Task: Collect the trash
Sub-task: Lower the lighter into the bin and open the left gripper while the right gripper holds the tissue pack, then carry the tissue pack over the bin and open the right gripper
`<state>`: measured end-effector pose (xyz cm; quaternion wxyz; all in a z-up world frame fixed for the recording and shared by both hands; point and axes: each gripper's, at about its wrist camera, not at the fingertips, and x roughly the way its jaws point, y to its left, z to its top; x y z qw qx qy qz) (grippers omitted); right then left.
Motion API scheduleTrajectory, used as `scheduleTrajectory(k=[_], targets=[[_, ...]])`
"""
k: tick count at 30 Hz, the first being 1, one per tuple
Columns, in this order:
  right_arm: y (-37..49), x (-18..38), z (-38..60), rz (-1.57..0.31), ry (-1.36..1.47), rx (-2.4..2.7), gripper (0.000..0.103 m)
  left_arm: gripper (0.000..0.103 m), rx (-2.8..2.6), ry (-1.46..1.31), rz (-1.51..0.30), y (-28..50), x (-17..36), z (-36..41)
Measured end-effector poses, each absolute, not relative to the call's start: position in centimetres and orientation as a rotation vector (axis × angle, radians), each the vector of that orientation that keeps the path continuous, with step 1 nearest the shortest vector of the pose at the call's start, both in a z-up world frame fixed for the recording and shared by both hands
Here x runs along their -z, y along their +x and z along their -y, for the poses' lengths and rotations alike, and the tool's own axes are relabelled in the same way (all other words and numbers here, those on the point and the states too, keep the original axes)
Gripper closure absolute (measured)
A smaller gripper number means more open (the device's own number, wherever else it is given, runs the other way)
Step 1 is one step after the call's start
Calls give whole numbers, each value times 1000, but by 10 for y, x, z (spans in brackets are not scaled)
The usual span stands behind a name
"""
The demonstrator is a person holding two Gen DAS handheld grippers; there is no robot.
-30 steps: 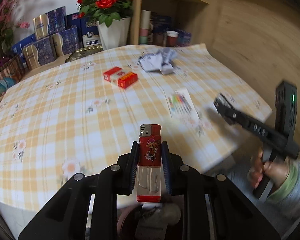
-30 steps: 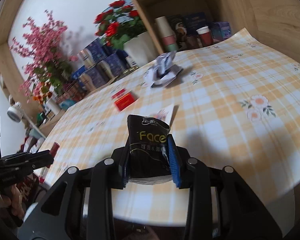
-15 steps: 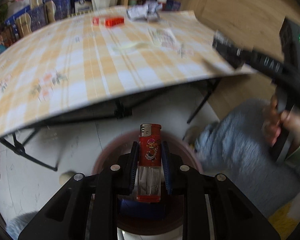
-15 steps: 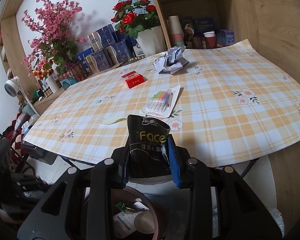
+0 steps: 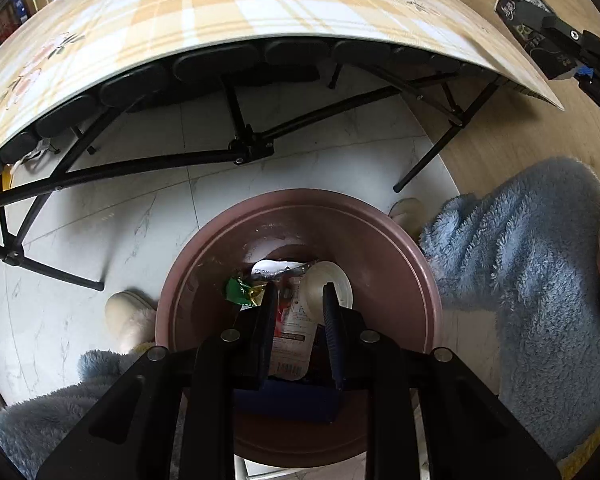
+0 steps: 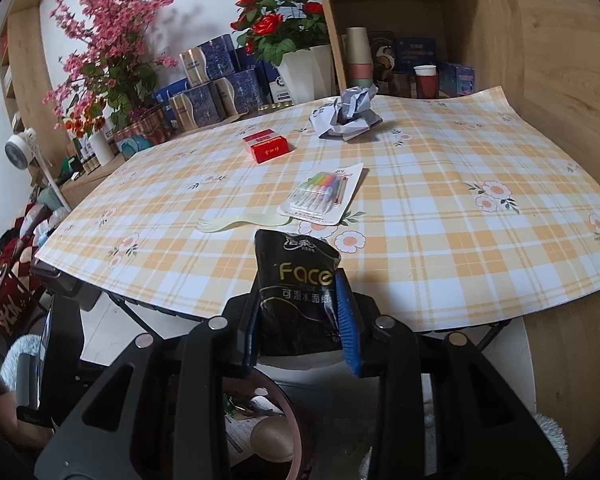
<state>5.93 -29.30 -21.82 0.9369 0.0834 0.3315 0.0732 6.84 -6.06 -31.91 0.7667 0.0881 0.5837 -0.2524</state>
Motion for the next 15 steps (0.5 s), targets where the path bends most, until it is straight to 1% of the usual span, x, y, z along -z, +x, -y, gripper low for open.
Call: scheduleTrajectory(k=[2, 4, 5, 9, 11, 14, 15], targets=[[58, 218, 291, -674, 157, -155, 68, 56, 553, 203, -1249, 67, 316, 62], [58, 218, 291, -673, 154, -162, 68, 50, 551, 206, -1211, 65, 309, 63], [57, 218, 291, -672, 153, -166, 68, 45, 546, 205, -1199, 66, 306, 63], [55, 216, 285, -667, 137, -189, 68, 32, 486, 144, -1096, 67, 282, 46], [53, 216, 279, -669, 118, -207, 68, 21, 431, 85, -1014, 67, 263, 29], [50, 217, 265, -675, 75, -239, 68, 11, 368, -10, -877, 62, 229, 1], [49, 218, 257, -680, 48, -260, 68, 10, 349, -30, -833, 61, 219, -8]])
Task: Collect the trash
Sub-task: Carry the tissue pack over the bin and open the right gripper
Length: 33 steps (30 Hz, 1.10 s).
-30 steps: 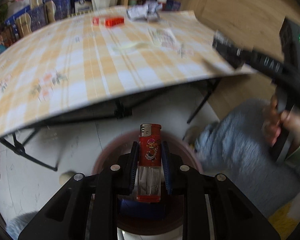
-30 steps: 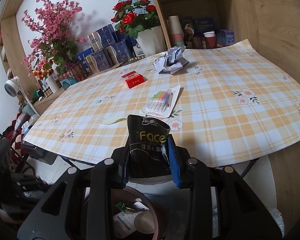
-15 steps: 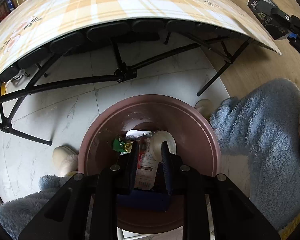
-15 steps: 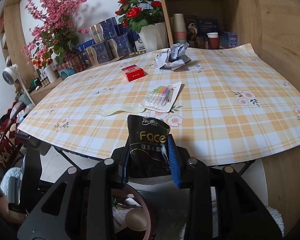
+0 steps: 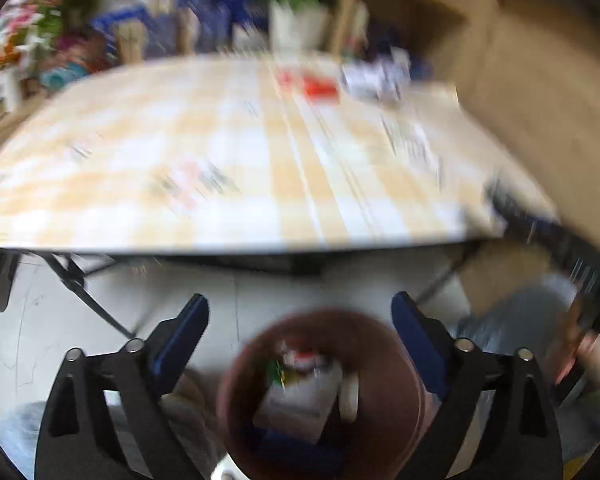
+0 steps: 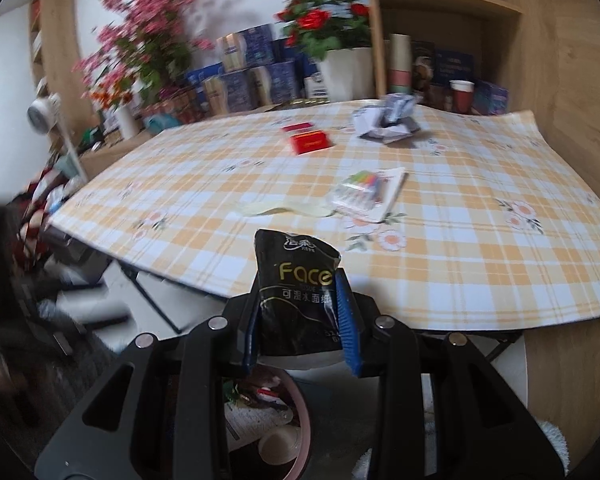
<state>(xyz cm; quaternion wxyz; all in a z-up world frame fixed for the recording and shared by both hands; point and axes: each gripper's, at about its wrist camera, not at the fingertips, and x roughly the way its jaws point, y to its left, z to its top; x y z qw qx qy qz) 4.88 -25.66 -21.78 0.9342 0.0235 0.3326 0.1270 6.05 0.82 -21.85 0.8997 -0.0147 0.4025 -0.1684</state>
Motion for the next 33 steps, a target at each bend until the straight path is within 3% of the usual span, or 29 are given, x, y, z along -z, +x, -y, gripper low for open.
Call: scheduleTrajectory(k=[5, 11, 26, 29, 31, 33], targets=[[44, 227, 221, -712, -53, -345, 68, 6, 261, -4, -673, 51, 177, -42], [41, 249, 184, -791, -147, -440, 68, 6, 181, -46, -590, 34, 168, -74], [52, 331, 145, -1096, -294, -512, 64, 6, 160, -87, -693, 46, 189, -78], [51, 338, 141, -1123, -317, -527, 54, 6, 155, -80, -709, 48, 192, -77], [52, 341, 142, -1138, -319, -538, 26, 6, 154, -81, -716, 49, 193, -77], [51, 341, 140, -1140, -326, -543, 13, 6, 154, -82, -720, 50, 193, -77]])
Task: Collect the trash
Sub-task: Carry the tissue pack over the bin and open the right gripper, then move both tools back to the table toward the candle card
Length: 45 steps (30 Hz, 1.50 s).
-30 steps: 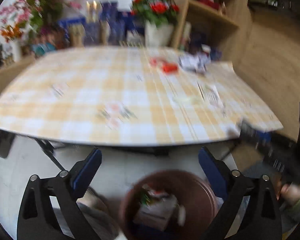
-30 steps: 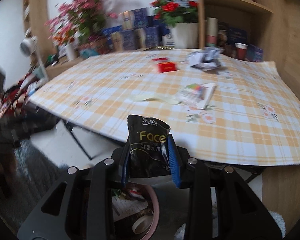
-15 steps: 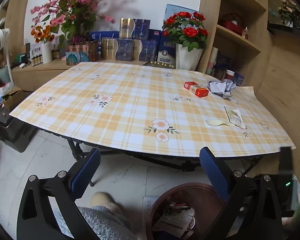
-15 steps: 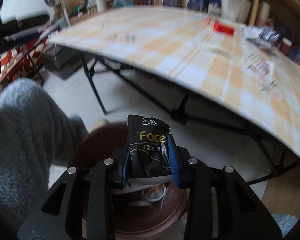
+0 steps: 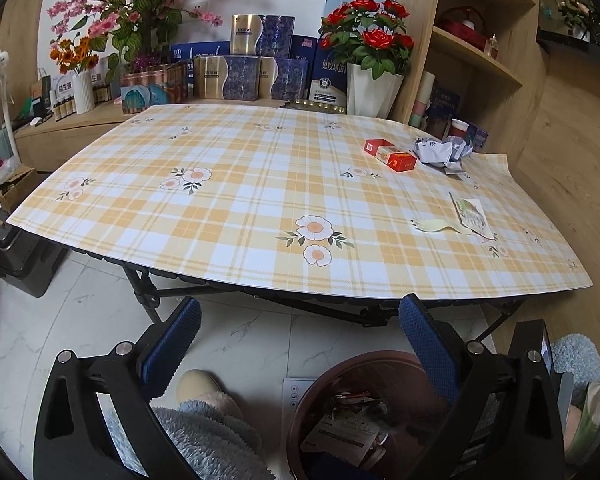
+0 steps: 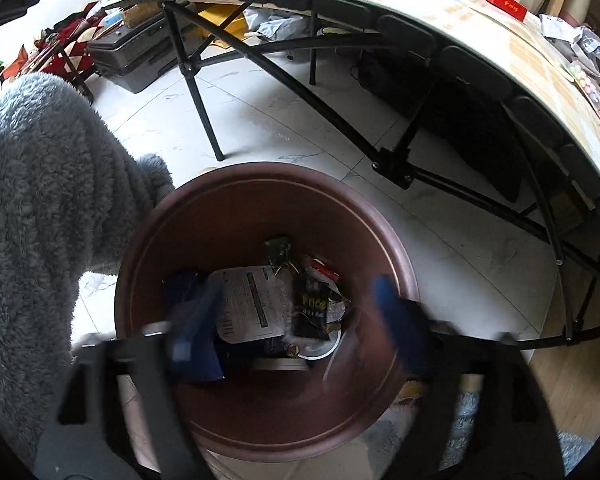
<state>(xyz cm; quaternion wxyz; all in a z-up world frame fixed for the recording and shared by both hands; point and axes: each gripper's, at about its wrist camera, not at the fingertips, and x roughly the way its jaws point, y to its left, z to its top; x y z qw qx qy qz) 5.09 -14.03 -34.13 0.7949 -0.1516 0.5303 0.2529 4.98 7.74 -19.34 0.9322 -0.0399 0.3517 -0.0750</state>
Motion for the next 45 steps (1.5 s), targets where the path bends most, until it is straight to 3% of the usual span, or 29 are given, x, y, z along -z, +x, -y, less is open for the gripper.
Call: scheduleTrajectory(k=[4, 9, 24, 45], targets=[[49, 341, 136, -1143, -348, -539, 6, 6, 153, -81, -725, 51, 194, -77], [50, 333, 140, -1115, -351, -504, 6, 6, 155, -72, -730, 50, 194, -75], [58, 244, 205, -806, -112, -284, 6, 6, 170, -44, -767, 56, 199, -64], [119, 197, 303, -798, 93, -86, 6, 6, 346, -55, -691, 117, 187, -9]])
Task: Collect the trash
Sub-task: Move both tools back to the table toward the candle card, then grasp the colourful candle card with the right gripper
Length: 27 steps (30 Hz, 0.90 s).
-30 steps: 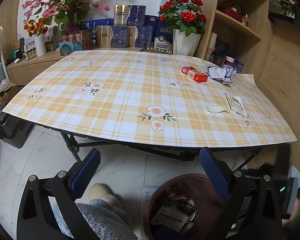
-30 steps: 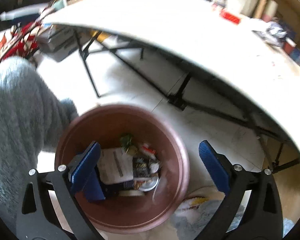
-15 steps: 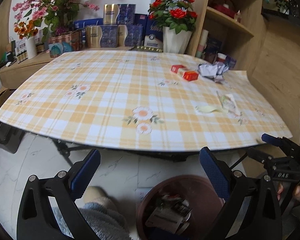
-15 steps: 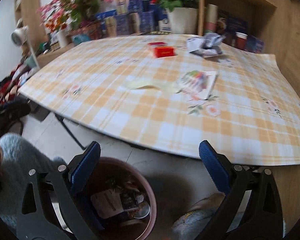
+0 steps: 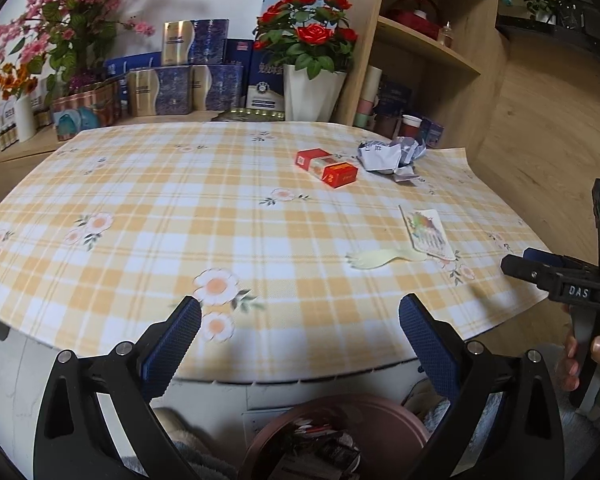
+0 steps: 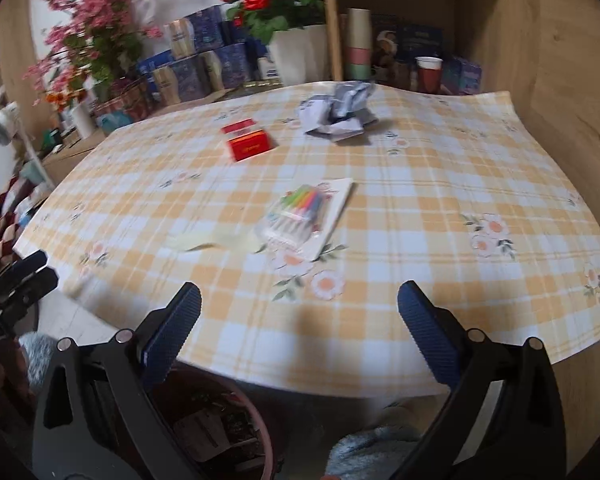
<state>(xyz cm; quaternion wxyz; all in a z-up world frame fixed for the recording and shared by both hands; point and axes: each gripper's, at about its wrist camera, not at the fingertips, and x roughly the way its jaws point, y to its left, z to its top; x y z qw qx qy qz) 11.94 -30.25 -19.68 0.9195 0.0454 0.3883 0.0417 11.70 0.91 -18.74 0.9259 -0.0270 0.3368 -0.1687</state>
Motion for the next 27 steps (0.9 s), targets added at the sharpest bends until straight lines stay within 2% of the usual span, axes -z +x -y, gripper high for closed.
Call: scheduleTrajectory(k=[14, 20, 24, 27], targets=[[147, 216, 334, -845, 219, -101, 6, 6, 399, -35, -657, 143, 180, 7], [171, 220, 336, -840, 310, -127, 23, 7, 409, -26, -657, 146, 181, 9], [189, 222, 318, -844, 281, -160, 41, 12, 422, -12, -671, 150, 185, 13], [204, 226, 304, -853, 254, -160, 47, 14, 425, -15, -675, 153, 188, 15]])
